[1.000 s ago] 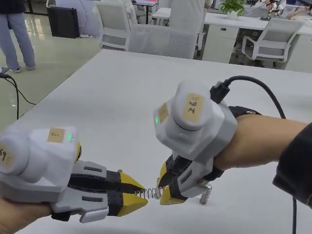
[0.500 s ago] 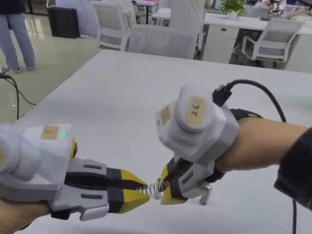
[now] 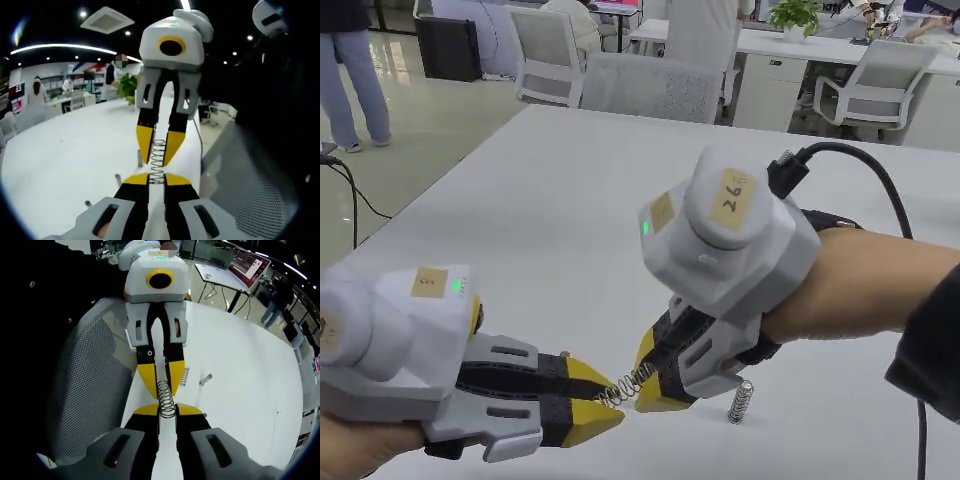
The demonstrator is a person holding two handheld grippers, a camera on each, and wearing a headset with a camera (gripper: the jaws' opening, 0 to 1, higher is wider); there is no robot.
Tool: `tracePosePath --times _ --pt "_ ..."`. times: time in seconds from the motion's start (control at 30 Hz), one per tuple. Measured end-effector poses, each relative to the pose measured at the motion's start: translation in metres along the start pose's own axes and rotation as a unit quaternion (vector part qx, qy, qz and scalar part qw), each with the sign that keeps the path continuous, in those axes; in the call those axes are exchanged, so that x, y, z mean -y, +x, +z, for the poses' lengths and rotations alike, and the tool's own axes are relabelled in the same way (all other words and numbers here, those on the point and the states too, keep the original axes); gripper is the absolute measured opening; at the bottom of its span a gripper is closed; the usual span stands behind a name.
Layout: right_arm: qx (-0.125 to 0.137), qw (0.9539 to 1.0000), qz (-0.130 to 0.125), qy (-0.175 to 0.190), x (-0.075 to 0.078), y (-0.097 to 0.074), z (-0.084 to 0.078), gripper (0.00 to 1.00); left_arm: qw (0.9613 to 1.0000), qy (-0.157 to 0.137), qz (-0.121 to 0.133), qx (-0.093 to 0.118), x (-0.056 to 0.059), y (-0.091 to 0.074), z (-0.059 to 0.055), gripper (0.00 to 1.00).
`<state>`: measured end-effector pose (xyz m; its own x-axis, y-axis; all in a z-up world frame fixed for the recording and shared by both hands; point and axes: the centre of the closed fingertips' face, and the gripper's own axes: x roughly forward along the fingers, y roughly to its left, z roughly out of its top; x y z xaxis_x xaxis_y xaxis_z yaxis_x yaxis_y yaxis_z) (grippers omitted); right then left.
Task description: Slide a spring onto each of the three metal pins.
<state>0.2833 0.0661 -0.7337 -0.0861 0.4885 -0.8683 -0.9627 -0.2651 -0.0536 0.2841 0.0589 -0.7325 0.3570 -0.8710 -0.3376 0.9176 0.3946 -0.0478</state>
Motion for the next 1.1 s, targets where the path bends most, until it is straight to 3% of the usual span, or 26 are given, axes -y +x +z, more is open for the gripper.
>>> tracePosePath --times 0.63,1.1 --pt "0.001 0.9997 0.012 -0.020 -0.008 0.004 0.022 0.08 0.9999 -0.001 -0.005 -0.012 0.002 0.005 -0.005 0.03" --pt "-0.003 0.9998 0.009 -0.016 -0.003 0.004 0.021 0.08 0.9999 -0.002 0.001 -0.016 0.000 0.005 -0.007 0.09"
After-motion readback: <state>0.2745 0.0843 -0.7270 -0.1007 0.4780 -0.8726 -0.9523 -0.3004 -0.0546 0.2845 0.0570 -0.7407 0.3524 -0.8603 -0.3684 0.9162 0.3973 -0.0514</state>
